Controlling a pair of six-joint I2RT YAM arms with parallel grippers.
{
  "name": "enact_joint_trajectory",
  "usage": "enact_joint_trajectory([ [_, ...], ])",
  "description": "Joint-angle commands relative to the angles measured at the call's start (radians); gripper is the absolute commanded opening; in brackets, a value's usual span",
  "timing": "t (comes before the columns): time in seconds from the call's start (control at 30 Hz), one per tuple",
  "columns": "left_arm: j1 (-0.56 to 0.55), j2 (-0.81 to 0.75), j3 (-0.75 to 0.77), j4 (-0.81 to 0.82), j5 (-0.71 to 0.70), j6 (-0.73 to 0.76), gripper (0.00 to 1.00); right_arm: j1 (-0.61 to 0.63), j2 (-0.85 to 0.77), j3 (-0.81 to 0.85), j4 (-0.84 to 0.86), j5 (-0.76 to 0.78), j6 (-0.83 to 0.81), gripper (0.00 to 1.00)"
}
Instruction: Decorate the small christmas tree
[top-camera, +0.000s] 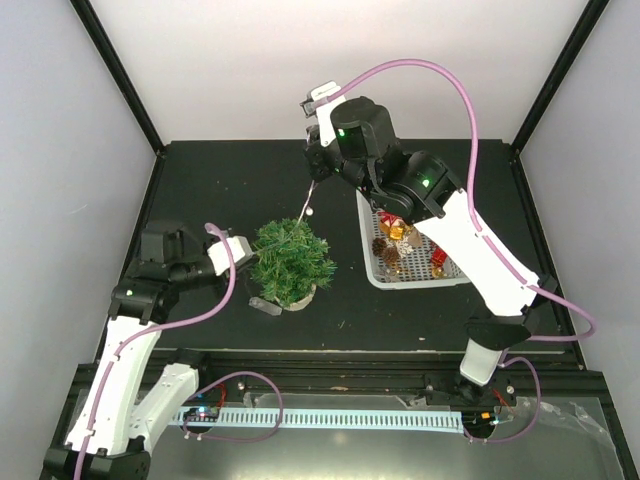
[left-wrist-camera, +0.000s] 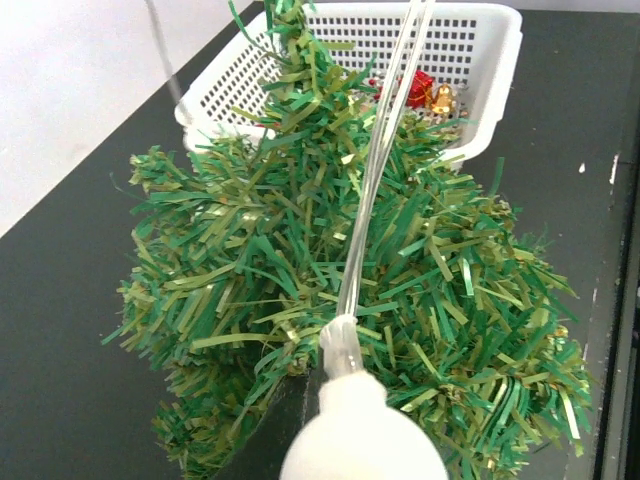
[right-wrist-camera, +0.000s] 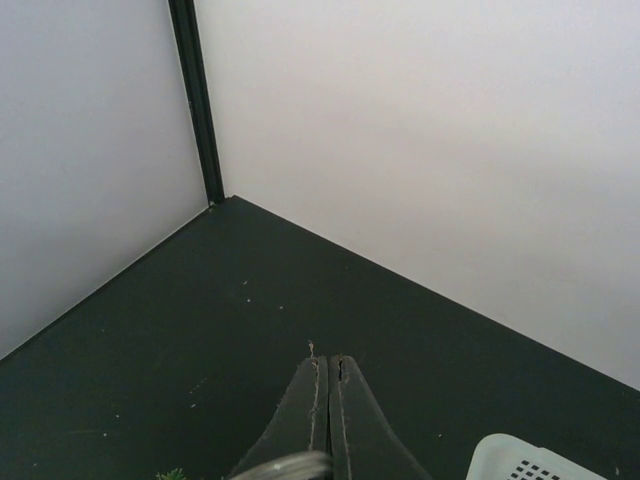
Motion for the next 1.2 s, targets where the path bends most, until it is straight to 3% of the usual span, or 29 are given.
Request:
enact_joint_trajectory([
  [0.0,0.014,-0.006,-0.007,0.062,-0.018,-0.024,0.01,0.004,0.010,0.038,0.009,0.044,-0.023,0.01],
  [1.03,0.044,0.015,-0.042,0.092,-0.113,-0.055,0.02,0.001,0.067,0.120,0.146,0.050,-0.054,0.01],
  [1.17,0.044,0.029,-0.052,0.103,-0.111,-0.065,0.09,-0.011,0.086,0.128,0.164,0.056,-0.055,0.01],
])
